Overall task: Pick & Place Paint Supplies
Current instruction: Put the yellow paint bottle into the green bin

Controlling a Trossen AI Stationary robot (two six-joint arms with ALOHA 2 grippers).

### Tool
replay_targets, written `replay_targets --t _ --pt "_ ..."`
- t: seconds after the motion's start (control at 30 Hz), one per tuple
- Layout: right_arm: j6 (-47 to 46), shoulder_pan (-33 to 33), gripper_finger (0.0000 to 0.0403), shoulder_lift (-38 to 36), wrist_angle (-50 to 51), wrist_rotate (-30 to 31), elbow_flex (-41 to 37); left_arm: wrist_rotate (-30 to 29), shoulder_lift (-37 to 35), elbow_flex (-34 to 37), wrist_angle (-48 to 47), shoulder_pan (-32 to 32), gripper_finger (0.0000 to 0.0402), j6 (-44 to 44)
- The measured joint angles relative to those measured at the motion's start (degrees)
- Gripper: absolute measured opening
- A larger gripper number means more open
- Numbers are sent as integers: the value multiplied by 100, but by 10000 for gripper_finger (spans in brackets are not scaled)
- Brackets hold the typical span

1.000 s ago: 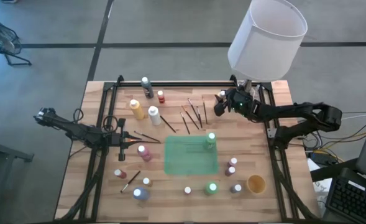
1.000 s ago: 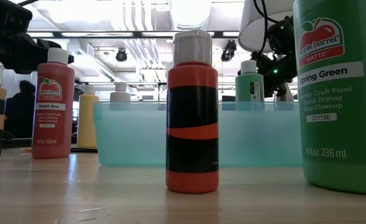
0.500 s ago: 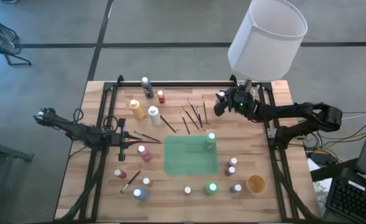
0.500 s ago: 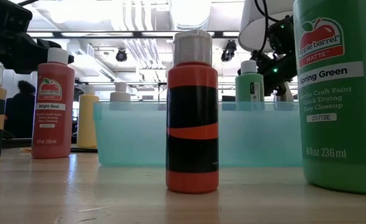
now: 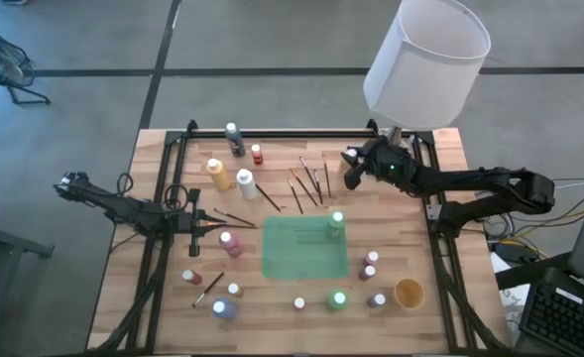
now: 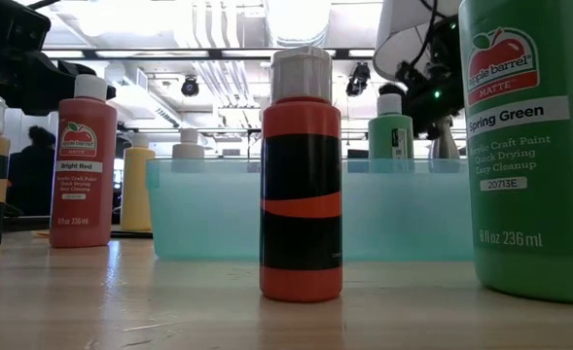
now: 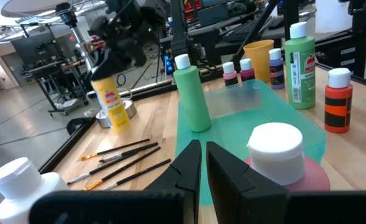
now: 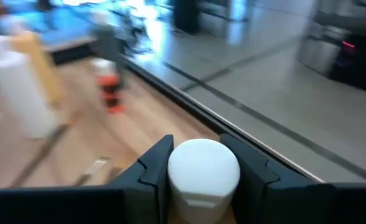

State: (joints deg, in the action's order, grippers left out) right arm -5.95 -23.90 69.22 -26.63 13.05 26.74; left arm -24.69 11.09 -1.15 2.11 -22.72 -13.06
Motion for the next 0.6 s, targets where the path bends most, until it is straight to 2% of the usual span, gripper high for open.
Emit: replay_targets --t 0.27,0.43,0.6 --pt "402 591 107 -486 -693 -1010 5 -1 0 0 0 0 30 -2" --pt "312 1032 107 -756 -698 -1500 135 -2 0 0 0 0 30 -1" --pt "426 1667 107 -717 -684 -1823 497 0 0 0 0 0 30 -1"
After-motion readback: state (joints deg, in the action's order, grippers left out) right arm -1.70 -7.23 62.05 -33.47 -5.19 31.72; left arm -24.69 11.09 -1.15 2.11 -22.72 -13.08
